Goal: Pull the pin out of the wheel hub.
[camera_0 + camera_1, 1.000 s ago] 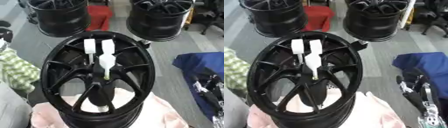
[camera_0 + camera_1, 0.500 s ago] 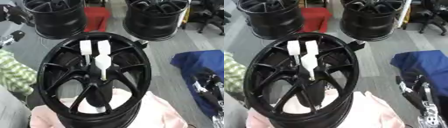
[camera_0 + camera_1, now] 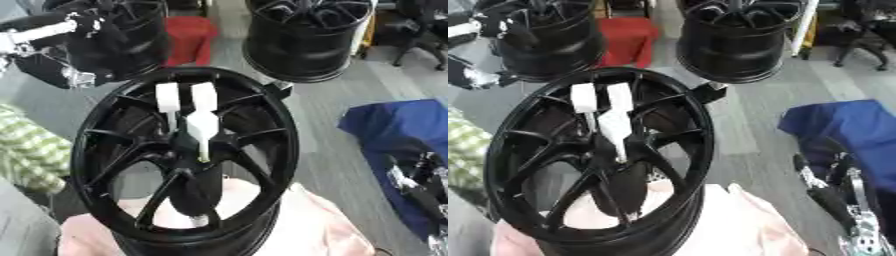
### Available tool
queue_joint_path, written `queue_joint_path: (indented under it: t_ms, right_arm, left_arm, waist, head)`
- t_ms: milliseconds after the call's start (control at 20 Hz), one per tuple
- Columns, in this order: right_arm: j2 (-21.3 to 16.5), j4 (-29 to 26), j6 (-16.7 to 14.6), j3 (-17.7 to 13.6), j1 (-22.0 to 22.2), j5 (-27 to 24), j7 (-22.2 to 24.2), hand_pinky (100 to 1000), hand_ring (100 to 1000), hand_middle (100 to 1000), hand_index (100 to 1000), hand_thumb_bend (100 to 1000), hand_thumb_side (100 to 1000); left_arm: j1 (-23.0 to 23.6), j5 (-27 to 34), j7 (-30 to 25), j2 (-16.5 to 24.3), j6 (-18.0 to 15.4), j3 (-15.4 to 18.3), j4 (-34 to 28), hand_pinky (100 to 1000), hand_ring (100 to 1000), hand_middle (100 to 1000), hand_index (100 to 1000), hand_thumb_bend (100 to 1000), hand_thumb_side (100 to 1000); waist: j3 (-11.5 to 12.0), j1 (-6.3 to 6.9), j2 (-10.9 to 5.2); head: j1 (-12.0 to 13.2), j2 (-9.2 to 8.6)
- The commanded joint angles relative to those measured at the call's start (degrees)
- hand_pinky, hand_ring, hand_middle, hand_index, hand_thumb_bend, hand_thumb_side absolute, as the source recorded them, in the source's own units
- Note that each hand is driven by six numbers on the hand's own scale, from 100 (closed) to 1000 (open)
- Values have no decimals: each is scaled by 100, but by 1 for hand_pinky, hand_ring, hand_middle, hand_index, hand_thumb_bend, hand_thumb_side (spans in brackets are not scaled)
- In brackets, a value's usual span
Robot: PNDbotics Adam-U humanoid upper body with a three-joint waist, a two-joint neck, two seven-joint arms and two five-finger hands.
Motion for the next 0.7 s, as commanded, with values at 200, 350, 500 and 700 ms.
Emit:
queue_joint_path:
  t_ms: [200, 350, 500, 700]
  right_arm:
    - [-125, -43, -25, 5, -45, 4, 21, 564, 700, 740, 926, 425, 448]
    - [-126, -42, -25, 4, -44, 6, 21, 564, 700, 740, 926, 425, 448]
    - [-128, -41, -25, 5, -42, 9, 23, 564, 699, 740, 926, 424, 448]
    - [-127, -38, -25, 7, -41, 8, 25, 564, 699, 739, 926, 424, 449]
  left_arm:
    - [-274, -168, -986, -209, -645, -204, 129, 793, 782, 812, 884, 392, 452]
    - [-281, -217, -1219, -201, -695, -254, 95, 803, 780, 819, 894, 401, 433]
    - [-281, -425, -1250, -194, -749, -282, 55, 807, 756, 819, 898, 402, 425]
    - [-271, -876, -822, -245, -736, -296, 36, 811, 758, 821, 902, 404, 422]
  waist:
    - [-15, -4, -99]
    - [-10, 2, -104]
    - [-3, 0, -111]
    - [3, -7, -119]
  head:
    - [21, -33]
    - [18, -35]
    - [17, -30]
    - [17, -26]
